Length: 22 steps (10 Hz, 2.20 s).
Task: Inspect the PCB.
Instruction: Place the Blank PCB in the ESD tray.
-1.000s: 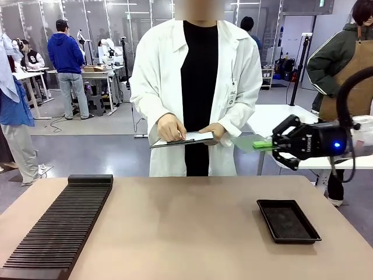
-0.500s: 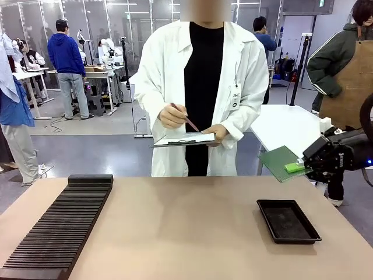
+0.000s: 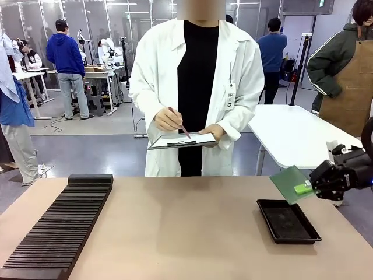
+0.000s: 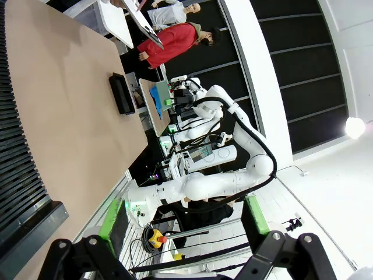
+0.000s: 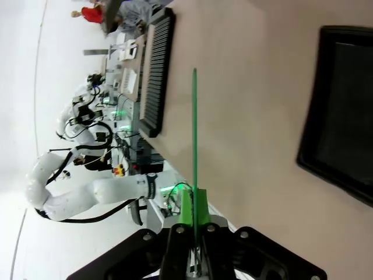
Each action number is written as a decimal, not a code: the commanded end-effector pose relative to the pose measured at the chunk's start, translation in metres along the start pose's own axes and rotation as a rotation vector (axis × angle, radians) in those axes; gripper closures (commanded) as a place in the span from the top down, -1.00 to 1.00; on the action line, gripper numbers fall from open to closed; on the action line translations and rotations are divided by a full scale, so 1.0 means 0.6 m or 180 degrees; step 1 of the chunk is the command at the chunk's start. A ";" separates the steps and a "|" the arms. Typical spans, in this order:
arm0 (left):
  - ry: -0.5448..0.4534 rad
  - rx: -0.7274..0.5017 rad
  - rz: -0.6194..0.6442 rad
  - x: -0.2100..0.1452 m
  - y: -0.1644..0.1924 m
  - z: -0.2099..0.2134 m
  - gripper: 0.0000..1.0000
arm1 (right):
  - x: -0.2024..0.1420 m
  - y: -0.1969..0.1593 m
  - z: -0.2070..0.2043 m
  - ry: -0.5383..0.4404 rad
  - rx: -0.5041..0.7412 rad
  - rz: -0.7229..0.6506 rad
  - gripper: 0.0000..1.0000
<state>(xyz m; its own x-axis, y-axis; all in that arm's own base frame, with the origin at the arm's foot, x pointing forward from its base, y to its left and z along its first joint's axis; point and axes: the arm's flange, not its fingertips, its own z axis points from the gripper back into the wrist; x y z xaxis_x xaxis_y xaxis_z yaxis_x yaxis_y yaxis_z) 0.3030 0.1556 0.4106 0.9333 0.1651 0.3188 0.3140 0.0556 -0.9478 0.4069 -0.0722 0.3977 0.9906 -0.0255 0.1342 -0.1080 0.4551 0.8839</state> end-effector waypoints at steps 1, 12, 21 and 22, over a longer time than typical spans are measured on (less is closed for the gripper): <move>0.0017 0.0007 -0.0009 0.000 -0.002 0.000 1.00 | -0.012 -0.036 -0.012 -0.0101 -0.0134 0.0085 -0.95; 0.0017 0.0007 -0.0009 0.000 -0.002 0.000 1.00 | -0.025 -0.087 -0.018 -0.0179 -0.0263 0.0015 -0.95; 0.0017 0.0007 -0.0009 0.000 -0.002 0.000 1.00 | 0.045 -0.165 -0.091 -0.0244 -0.0423 0.0058 -0.95; 0.0017 0.0007 -0.0009 0.000 -0.002 0.000 1.00 | 0.047 -0.169 -0.096 -0.0266 -0.0448 0.0074 -0.95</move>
<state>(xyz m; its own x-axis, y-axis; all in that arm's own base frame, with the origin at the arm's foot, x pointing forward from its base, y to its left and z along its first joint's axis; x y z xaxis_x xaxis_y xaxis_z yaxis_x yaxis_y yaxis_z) 0.3030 0.1557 0.4106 0.9333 0.1652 0.3188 0.3140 0.0556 -0.9478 0.4424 -0.0731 0.2916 0.9842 -0.0809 0.1574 -0.0845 0.5667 0.8196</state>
